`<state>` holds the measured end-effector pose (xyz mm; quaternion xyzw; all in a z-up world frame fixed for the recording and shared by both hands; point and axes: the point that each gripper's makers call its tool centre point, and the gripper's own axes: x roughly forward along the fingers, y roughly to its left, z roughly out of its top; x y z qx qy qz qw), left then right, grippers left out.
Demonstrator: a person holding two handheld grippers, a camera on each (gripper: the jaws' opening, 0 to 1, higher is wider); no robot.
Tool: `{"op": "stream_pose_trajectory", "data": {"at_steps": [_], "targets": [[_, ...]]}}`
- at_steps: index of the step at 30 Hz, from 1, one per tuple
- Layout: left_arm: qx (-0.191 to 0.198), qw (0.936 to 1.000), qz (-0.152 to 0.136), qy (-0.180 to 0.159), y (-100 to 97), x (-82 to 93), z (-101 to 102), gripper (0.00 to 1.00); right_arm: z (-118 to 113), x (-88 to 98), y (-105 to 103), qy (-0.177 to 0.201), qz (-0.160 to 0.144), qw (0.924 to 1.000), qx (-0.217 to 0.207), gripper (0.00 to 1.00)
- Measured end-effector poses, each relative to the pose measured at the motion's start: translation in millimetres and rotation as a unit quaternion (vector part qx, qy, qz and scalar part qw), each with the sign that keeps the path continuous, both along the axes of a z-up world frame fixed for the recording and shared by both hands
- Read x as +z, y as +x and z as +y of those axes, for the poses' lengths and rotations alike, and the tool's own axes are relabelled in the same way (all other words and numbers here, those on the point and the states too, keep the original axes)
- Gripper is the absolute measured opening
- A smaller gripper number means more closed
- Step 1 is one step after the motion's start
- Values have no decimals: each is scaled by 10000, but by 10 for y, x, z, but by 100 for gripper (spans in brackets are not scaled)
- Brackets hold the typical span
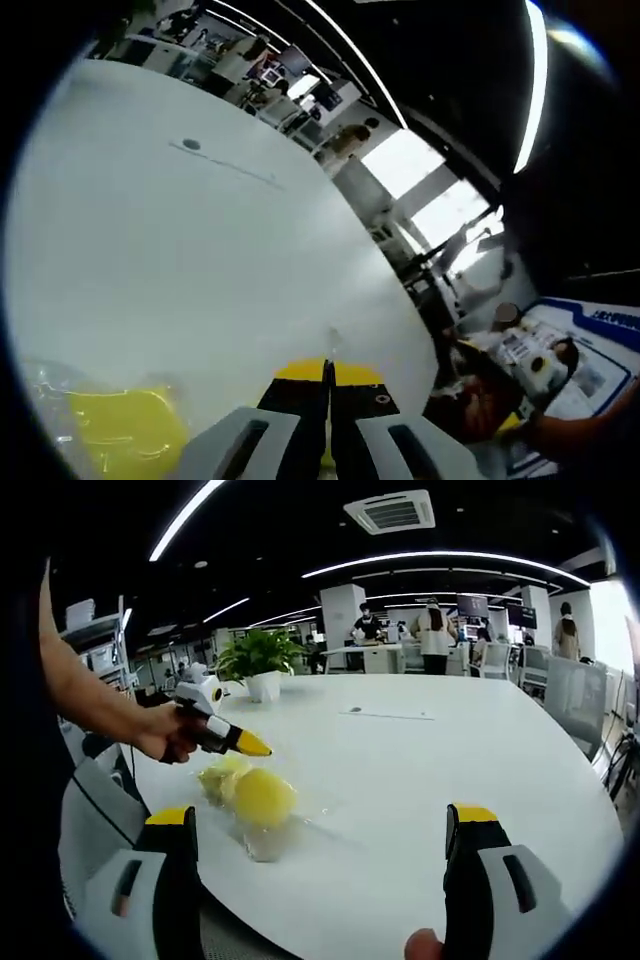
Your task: Compare the silicone blocks by pressing each to a similar depth, holding the contact briefly, and releasing to observe deformation and rebound differences across the visible hardness samples.
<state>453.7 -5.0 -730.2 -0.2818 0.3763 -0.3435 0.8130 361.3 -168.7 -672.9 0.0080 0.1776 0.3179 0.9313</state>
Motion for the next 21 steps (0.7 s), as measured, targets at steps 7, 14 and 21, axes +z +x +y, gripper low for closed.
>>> {"op": "stream_pose_trajectory", "data": {"at_steps": [7, 14, 21], "targets": [[46, 9998, 141, 156, 35, -155, 48, 0, -3, 37, -16, -17, -55, 10000, -29, 97], [343, 9981, 387, 325, 76, -306, 133, 0, -11, 8, -67, -35, 7, 10000, -49, 97], [1226, 9877, 853, 456, 163, -495, 315, 0, 2, 35, -69, -72, 3, 10000, -32, 97]]}}
